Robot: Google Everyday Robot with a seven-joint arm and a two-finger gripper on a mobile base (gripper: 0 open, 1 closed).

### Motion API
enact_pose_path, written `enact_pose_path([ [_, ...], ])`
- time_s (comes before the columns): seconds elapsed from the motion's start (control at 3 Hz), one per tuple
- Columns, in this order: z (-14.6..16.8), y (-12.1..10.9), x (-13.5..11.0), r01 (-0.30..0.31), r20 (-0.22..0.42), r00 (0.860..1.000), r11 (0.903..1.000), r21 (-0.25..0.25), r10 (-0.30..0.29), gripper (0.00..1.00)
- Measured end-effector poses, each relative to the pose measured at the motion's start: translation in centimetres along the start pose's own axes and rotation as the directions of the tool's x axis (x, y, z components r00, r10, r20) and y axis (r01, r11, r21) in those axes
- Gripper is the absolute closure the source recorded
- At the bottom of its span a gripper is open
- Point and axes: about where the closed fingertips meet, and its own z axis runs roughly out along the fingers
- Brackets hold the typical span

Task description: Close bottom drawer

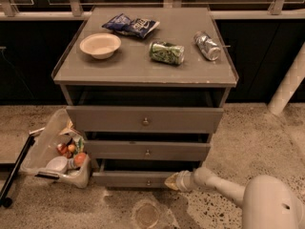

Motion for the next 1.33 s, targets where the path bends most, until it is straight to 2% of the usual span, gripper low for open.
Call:
enact_pose_path([
  [0.33,-0.25,-1.07,0.38,-0.015,-0.006,1.000,0.9992,0.036,0.016,0.81],
  [1.33,-0.25,-1.07,0.38,-0.016,-0.006,1.000,0.9993,0.035,0.016,0.11],
])
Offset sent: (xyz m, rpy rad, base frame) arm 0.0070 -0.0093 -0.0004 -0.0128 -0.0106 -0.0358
